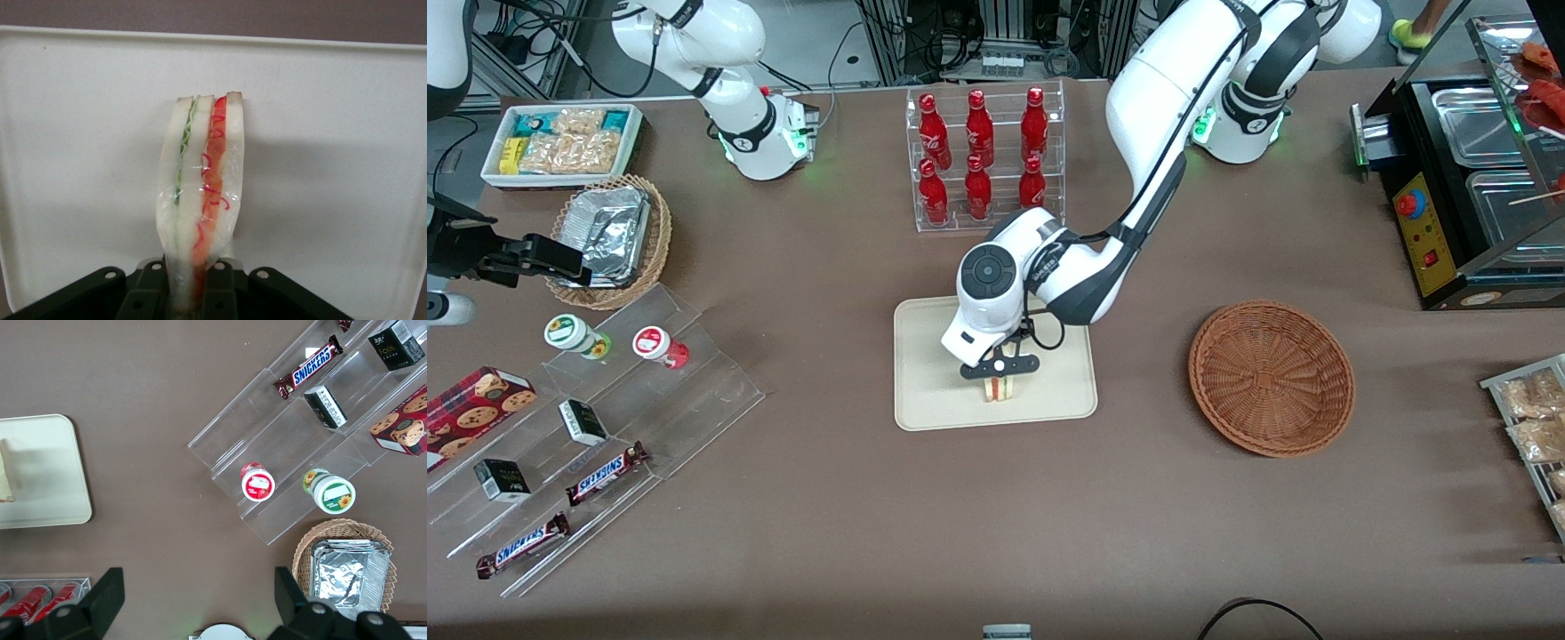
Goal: Place sandwich from basket to tray
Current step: 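Lower the sandwich onto the tray and open the left gripper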
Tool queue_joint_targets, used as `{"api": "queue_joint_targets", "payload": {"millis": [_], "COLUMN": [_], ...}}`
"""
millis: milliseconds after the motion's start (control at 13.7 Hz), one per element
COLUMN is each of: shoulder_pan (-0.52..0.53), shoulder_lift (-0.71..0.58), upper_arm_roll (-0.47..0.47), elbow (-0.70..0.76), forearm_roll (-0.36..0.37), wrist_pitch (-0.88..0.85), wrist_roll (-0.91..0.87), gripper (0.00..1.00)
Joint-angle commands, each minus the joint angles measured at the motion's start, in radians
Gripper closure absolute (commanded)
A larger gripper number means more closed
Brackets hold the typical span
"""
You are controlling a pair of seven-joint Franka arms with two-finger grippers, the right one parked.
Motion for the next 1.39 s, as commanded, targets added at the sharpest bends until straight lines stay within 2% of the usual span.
{"api": "queue_joint_targets", "payload": {"millis": [0,878,1024,1098,1171,1244,1317], "shoulder_pan": [-0.004,-0.013,-0.015,-0.015,-0.016,-0.016,-0.016], "shoulder_lift": [-0.021,-0.008,-0.007,-0.005,-0.001,0.004,0.004], "upper_arm_roll": [0.006,0.007,0.007,0.007,0.007,0.007,0.006], "elbow": [-0.002,-0.021,-0.024,-0.022,-0.022,-0.024,-0.022], "forearm_roll": [0.019,0.02,0.02,0.02,0.023,0.061,0.089], "wrist_pitch": [-0.009,0.005,0.007,0.008,0.008,0.013,0.013], "wrist_roll": [-0.013,-0.062,-0.062,-0.062,-0.062,-0.065,-0.085], "gripper": [1.0,1.0,0.84,0.65,0.17,0.0,0.0]}}
